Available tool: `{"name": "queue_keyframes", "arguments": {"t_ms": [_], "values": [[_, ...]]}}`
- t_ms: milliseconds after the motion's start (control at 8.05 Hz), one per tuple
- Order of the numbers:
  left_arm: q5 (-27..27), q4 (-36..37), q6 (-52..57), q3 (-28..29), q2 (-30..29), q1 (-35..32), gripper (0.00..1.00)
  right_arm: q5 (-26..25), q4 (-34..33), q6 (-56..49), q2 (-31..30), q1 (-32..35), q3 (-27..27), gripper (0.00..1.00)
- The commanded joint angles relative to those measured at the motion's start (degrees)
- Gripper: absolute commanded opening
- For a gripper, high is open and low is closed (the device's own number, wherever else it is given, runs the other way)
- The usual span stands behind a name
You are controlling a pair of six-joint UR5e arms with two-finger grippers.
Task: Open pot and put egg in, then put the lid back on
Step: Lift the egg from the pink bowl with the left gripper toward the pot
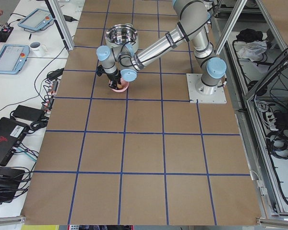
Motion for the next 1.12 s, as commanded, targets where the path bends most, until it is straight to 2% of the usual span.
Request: {"name": "queue_keyframes", "arguments": {"t_ms": [0,373,745,993], "values": [[-0.1,0.01,-0.43,0.08,0.6,-0.09,0.0,-0.11,0.1,-0.05,-0.05,0.08,0.0,0.23],[0.08,-1.04,-2.27,0.61,3.93,-1.67,0.0,-0.11,0.1,-0.05,-0.05,0.08,0.0,0.23],[1.13,-4.72,-3.32,0.78,10.59,-2.36,0.0,-0.11,0.1,-0.05,-0.05,0.08,0.0,0.23],[0.96,-7.89,-11.02,1.05,15.7,-6.04,0.0,-0.11,0.01,-0.05,-0.05,0.0,0.0,0.23]]}}
